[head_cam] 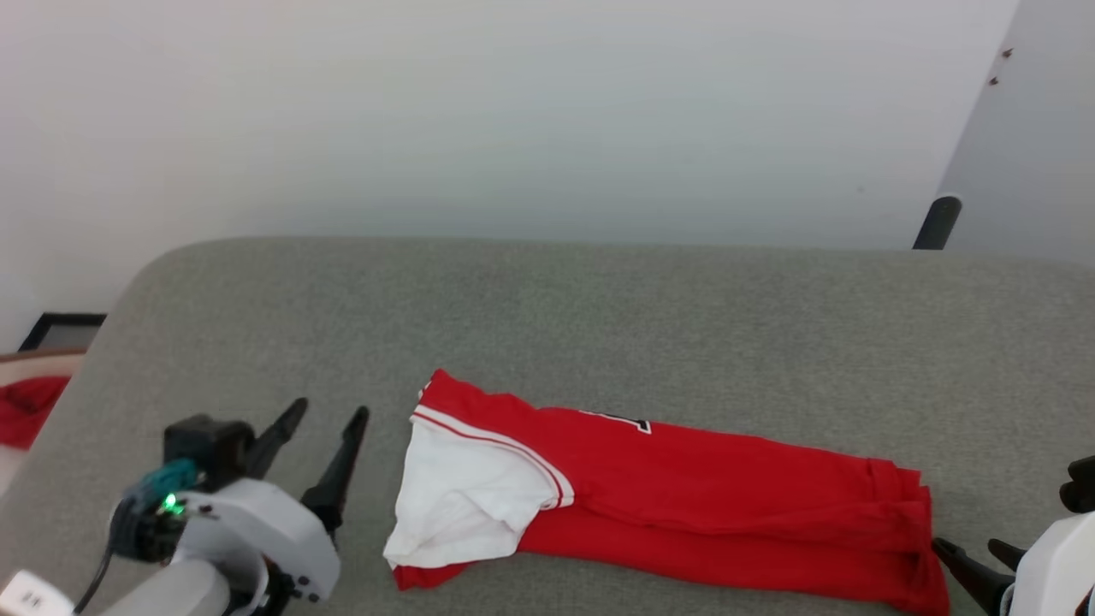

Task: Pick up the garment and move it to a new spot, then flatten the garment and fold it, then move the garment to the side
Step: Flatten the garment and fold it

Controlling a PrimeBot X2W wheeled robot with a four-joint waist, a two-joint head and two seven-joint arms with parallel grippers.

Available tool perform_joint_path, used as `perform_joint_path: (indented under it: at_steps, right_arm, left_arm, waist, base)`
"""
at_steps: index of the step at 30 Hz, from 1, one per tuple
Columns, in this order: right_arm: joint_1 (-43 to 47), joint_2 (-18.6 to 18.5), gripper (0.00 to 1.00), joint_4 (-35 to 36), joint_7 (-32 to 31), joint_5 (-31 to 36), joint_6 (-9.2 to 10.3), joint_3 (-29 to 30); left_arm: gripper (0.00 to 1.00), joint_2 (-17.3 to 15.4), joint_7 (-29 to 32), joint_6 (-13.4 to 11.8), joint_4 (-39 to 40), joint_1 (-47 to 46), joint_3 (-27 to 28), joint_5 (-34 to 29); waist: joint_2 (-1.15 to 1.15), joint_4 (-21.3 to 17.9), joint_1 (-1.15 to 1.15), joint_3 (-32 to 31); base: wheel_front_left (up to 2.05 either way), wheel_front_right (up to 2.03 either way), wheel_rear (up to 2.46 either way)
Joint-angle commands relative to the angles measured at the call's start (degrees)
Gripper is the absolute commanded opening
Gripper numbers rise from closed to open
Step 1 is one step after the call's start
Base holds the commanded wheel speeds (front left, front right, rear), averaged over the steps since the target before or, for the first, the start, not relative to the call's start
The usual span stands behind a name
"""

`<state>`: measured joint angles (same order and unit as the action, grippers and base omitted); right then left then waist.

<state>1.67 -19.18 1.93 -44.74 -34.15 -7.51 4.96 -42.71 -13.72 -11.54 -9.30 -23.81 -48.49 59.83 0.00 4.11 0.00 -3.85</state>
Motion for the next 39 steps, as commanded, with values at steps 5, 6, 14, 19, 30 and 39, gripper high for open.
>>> perform_joint_path:
  at_steps: [5, 6, 14, 19, 30, 39]
  right_arm:
    - [-2.0, 0.1, 1.0, -1.1, -2.3, 1.4, 0.04, 1.9]
    - [-2.3, 0.3, 1.0, -1.5, -2.8, 1.5, 0.04, 2.3]
    - [-6.3, -0.4, 1.0, -4.3, -5.5, 2.6, 0.04, 3.3]
    - [-8.8, -0.8, 1.0, -7.2, -6.6, 3.2, 0.04, 2.5]
    - [-13.1, -0.9, 1.0, -16.5, -8.5, 3.8, 0.05, 0.2]
    - [-14.4, 0.2, 0.35, -23.3, -11.7, 4.2, 0.08, -1.3]
  left_arm:
    - [1.0, 0.5, -1.4, -2.3, 1.4, 5.3, 6.0, -2.3]
    - [1.0, 1.1, -1.4, -2.4, 1.9, 6.2, 7.8, -2.8]
    - [1.0, 6.7, -1.4, -0.9, 4.4, 13.2, 21.4, -10.1]
    - [1.0, 10.9, -1.4, 1.4, 4.4, 15.5, 27.5, -14.6]
    - [1.0, 19.3, -1.5, 6.8, 2.9, 16.5, 36.4, -21.1]
    - [1.0, 23.7, -1.5, 9.8, 1.6, 17.1, 40.7, -23.4]
  waist:
    - [0.0, 2.2, 0.0, 2.9]
    - [0.0, 2.5, 0.0, 3.4]
    - [0.0, 4.9, 0.0, 8.5]
    - [0.0, 6.3, 0.0, 11.6]
    - [0.0, 8.9, 0.0, 16.7]
    - [0.0, 9.9, 0.0, 17.6]
  base:
    - [0.0, 0.0, 0.0]
    - [0.0, 0.0, 0.0]
    - [0.0, 0.0, 0.0]
    - [0.0, 0.0, 0.0]
    - [0.0, 0.0, 0.0]
    - [0.0, 0.0, 0.0]
